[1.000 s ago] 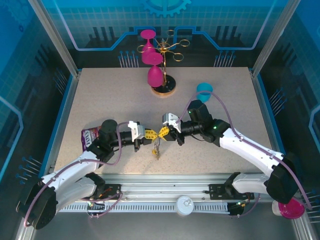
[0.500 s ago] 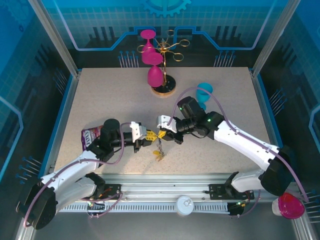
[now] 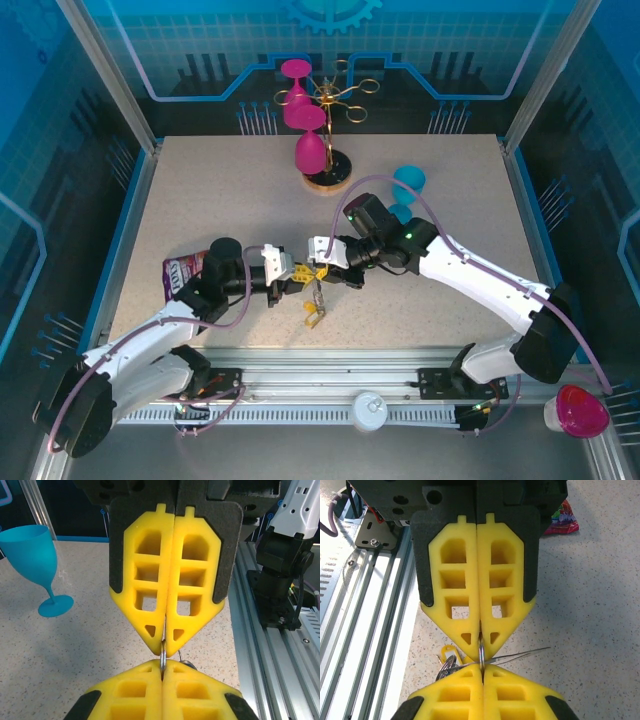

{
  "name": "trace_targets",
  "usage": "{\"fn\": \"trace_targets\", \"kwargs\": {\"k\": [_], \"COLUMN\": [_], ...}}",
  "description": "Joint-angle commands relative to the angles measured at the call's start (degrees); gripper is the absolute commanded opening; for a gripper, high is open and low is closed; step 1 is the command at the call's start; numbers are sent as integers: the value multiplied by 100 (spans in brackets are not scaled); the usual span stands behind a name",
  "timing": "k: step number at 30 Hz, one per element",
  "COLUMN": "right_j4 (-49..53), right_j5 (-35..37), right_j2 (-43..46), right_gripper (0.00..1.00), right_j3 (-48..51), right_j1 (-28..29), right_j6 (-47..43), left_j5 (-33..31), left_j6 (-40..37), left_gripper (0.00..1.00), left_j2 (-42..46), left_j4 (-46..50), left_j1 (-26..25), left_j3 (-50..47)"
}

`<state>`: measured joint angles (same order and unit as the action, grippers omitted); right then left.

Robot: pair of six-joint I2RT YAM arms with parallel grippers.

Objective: Put the keys on the keyring

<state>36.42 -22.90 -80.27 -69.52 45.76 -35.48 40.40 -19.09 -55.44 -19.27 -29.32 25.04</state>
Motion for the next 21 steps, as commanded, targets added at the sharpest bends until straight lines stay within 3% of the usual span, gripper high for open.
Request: {"fn": "trace_targets", "kwargs": {"k": [1,4,5,11,21], "right_j4": [-176,-829,-1011,-1656,-2640], "right_j5": [-135,-309,-413,-763,-838], "right_j2": [165,516,634,1039,898], "right_gripper": [4,29,31,36,38], "right_j3": [52,506,654,1328,1873], "right_j1": [16,-218,-304,-538,-372], "right_j6": [147,640,803,1514,2061], "left_j5": [103,99,99,123,143], "left_j6": [-136,-142,-140,-104,172], "left_gripper": [0,0,0,0,0], "left_j2": [46,124,149,242,196], "left_j4": [-40,-207,-279,-632,-1091], "left_j1": [-27,-30,-28,-25,-14], "left_j3": [232,145,110,-29,-130]}}
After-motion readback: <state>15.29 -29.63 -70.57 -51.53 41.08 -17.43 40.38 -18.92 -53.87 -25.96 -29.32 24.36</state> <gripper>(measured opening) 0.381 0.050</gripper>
